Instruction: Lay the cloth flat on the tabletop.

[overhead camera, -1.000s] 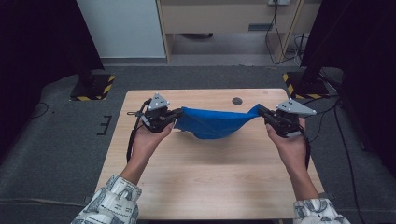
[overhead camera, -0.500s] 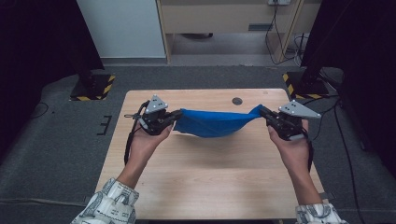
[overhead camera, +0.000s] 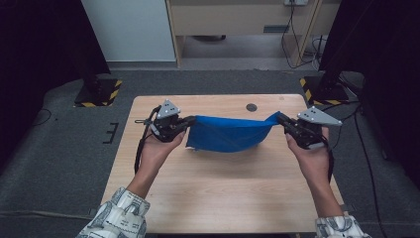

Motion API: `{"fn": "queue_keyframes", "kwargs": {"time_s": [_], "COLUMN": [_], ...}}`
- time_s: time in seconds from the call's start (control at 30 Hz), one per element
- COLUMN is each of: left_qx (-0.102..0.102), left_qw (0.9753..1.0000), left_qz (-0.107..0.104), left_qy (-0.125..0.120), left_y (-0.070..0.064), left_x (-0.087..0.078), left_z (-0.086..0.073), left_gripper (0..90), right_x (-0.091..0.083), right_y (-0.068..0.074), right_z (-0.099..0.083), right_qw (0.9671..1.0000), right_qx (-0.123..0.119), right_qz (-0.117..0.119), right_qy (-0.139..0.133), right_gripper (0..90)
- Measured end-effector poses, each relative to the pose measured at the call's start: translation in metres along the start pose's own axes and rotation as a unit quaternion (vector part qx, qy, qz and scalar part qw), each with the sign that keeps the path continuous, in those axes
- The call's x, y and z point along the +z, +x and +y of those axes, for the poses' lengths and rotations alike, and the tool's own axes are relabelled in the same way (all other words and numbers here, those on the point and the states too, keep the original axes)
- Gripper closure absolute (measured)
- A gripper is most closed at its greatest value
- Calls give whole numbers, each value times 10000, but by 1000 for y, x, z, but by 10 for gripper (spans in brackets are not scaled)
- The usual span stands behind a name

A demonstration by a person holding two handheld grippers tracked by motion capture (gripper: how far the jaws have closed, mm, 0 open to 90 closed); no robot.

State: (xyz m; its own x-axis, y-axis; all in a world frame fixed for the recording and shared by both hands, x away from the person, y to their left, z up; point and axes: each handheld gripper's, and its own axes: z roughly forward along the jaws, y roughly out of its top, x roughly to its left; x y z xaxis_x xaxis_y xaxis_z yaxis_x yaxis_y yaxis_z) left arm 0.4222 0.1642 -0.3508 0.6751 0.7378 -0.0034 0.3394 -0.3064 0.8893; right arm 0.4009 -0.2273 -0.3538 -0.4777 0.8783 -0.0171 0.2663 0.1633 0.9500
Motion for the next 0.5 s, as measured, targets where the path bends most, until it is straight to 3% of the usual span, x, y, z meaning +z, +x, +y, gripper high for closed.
{"fn": "queue_keyframes", "kwargs": {"time_s": [0.23, 0.5], "left_qx": [62, 230], "left_qw": [10000, 9996], "left_qz": [-27, -94], "left_qy": [-16, -139], "left_y": [-5, -21], "left_x": [-6, -28], "left_z": [-2, -5], "left_gripper": [867, 867], "right_x": [-7, -34], "right_y": [0, 9], "right_z": [-1, -1], "right_qw": [10000, 9996], "right_qx": [-4, -21], "right_qz": [29, 89], "right_qy": [-76, -272], "right_gripper": [879, 879]}}
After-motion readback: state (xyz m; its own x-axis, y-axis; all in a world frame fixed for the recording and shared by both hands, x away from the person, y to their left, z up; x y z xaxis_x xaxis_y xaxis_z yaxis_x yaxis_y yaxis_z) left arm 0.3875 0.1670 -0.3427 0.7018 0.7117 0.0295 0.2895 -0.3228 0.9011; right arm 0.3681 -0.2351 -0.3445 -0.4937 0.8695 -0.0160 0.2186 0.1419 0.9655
